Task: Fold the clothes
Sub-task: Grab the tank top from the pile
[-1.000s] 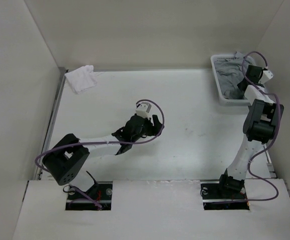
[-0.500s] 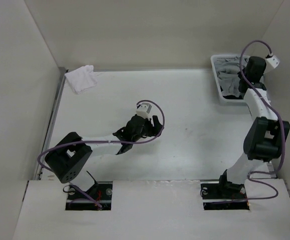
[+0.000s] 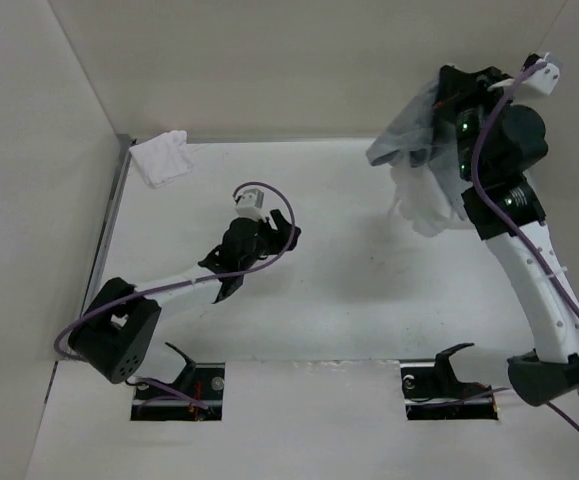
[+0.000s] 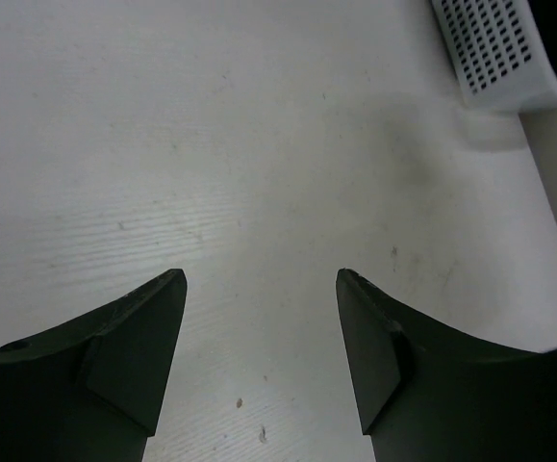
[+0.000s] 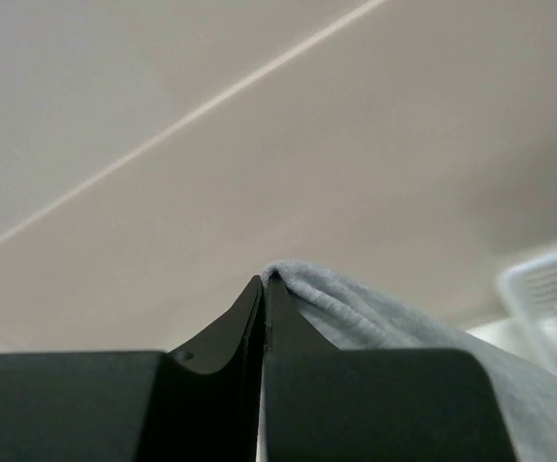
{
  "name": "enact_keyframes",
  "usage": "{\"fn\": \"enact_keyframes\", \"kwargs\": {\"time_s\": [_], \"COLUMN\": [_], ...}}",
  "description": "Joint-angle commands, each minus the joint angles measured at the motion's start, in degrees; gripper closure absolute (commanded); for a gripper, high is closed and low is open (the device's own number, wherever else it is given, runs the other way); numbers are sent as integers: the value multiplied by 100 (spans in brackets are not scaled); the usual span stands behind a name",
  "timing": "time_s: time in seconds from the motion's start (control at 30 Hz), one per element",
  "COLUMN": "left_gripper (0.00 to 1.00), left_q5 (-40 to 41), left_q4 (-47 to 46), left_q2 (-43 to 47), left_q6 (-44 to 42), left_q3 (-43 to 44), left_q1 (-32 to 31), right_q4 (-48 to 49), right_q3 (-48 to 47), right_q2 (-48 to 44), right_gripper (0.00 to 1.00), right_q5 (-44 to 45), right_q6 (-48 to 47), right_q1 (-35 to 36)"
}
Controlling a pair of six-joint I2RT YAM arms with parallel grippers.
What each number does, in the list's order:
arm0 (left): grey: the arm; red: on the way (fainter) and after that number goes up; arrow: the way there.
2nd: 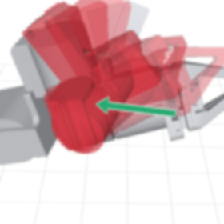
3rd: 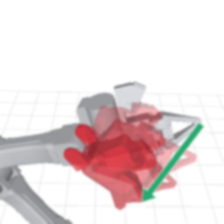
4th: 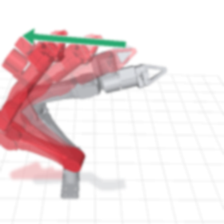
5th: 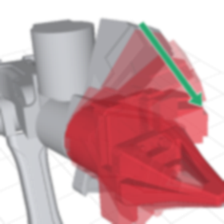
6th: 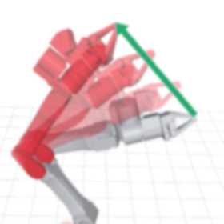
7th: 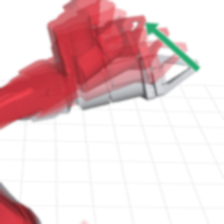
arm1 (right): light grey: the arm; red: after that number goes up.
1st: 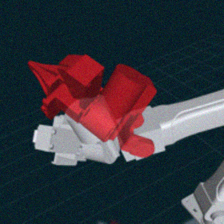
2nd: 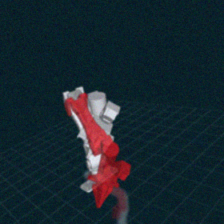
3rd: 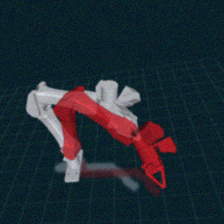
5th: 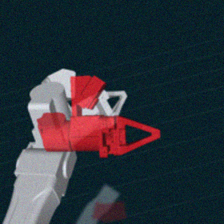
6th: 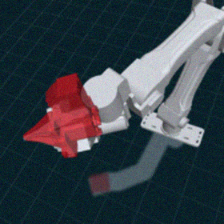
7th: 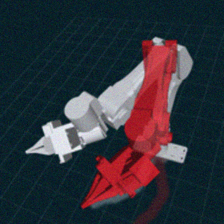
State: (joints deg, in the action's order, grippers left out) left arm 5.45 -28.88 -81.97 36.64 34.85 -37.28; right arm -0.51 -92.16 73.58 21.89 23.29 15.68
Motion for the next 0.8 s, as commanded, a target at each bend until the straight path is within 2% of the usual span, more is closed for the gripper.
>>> {"fn": "enact_keyframes", "kwargs": {"time_s": [0.0,0.1,0.17,0.27,0.4,0.5,0.57,0.67,0.77], "left_gripper": [37,38,39,40,40,40,40,40,40], "left_q5": [-9,-88,-290,-448,-457,-457,-475,-528,-528], "left_q4": [-170,-170,-170,-249,-293,-284,-241,-214,-223], "left_q2": [682,753,587,324,129,-2,-99,-143,-248], "left_q6": [519,686,730,905,941,941,924,906,888], "left_q3": [-198,-242,-207,-154,-23,100,214,294,312], "left_q1": [374,506,507,472,410,357,314,278,243], "right_q4": [313,692,824,877,772,343,-17,-141,-213], "right_q3": [528,1602,1946,1948,1237,263,-737,-1232,-719], "right_q2": [-633,-705,-635,-722,-609,-109,392,682,1095], "right_gripper": [97,100,100,100,100,100,100,100,98], "right_q5": [-167,78,-17,-290,-825,-1204,-1310,-1240,-1310], "right_q6": [-18,-114,-53,157,395,492,440,378,509], "right_q1": [1026,1372,890,188,-736,-1176,-1457,-1747,-2090]}}
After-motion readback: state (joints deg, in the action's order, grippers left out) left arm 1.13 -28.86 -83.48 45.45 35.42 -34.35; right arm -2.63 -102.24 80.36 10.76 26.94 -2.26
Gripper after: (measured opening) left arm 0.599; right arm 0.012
